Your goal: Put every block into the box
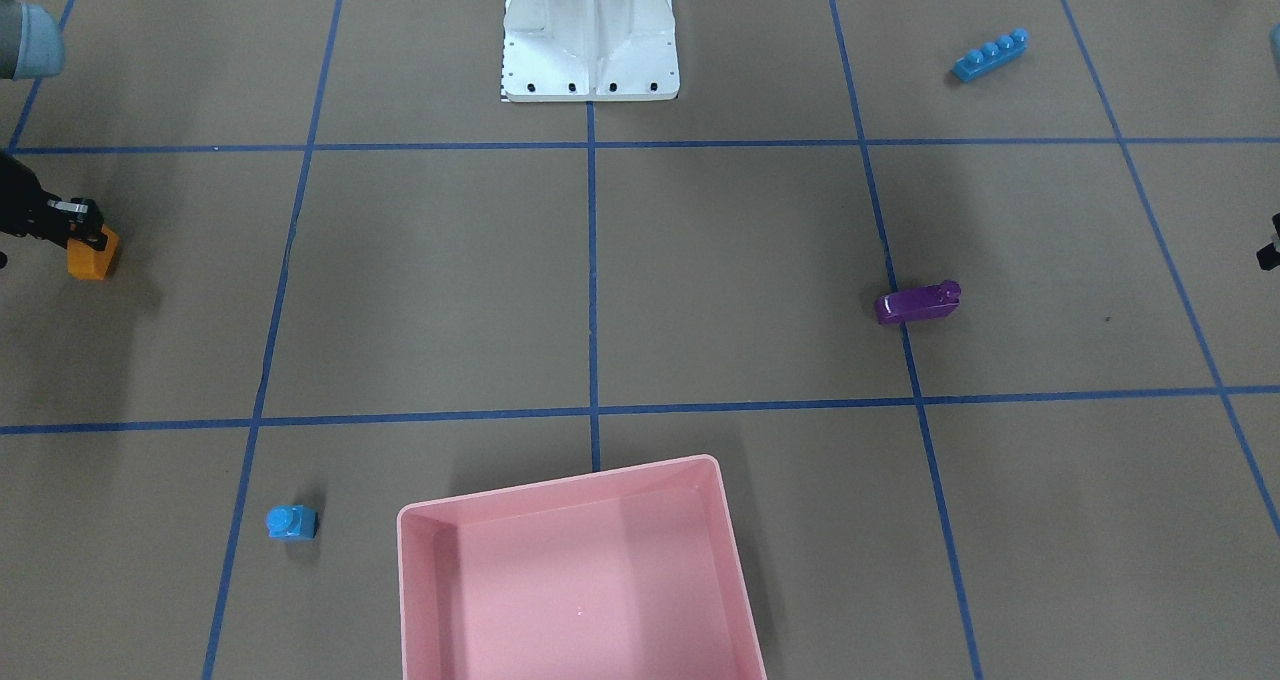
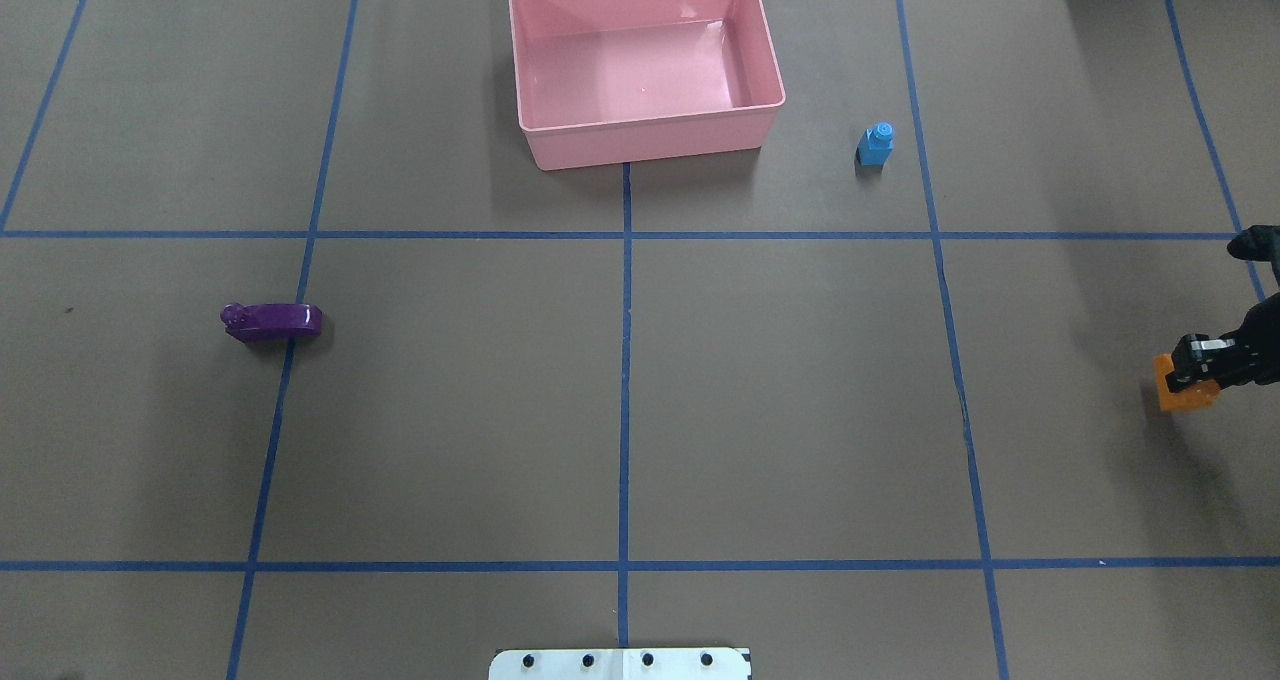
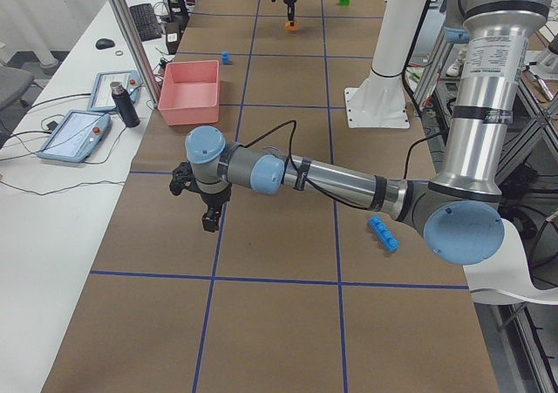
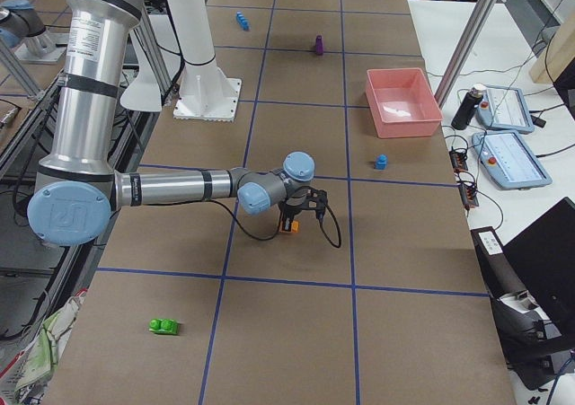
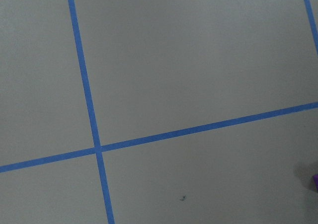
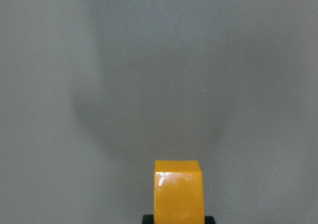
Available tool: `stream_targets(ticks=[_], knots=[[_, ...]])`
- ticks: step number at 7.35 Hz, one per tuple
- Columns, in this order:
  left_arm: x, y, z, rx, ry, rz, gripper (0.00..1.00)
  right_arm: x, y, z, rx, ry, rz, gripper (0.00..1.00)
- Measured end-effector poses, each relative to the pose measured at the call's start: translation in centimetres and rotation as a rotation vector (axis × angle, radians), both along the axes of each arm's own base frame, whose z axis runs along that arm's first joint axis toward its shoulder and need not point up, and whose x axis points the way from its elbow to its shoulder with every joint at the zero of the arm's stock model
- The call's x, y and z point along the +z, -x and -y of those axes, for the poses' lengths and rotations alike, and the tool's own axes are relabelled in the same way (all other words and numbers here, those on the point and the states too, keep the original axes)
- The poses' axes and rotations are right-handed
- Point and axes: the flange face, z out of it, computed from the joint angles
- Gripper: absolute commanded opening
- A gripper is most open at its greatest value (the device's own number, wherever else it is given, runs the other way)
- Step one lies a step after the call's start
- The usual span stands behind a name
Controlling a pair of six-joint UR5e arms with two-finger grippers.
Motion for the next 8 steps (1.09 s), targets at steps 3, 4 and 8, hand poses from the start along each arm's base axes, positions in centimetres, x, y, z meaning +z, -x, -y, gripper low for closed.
stream_targets(ticks=[3,4,8], knots=[[-2.5,-10.6,-1.3,0.033,0.023,-0.029,0.99,-5.4,-4.9,2.5,0.085,-0.009,0.15,0.0],[-3.6,-13.3,-2.0,0.025,0.028,-0.049,0.99,-8.3,-5.5,4.5,0.104,-0.021,0.176,0.0],[-8.4,-24.2,-6.6,0.246,-0.264,-0.039,0.97,-20.3,-4.8,11.4,0.137,-0.028,0.19,0.0]])
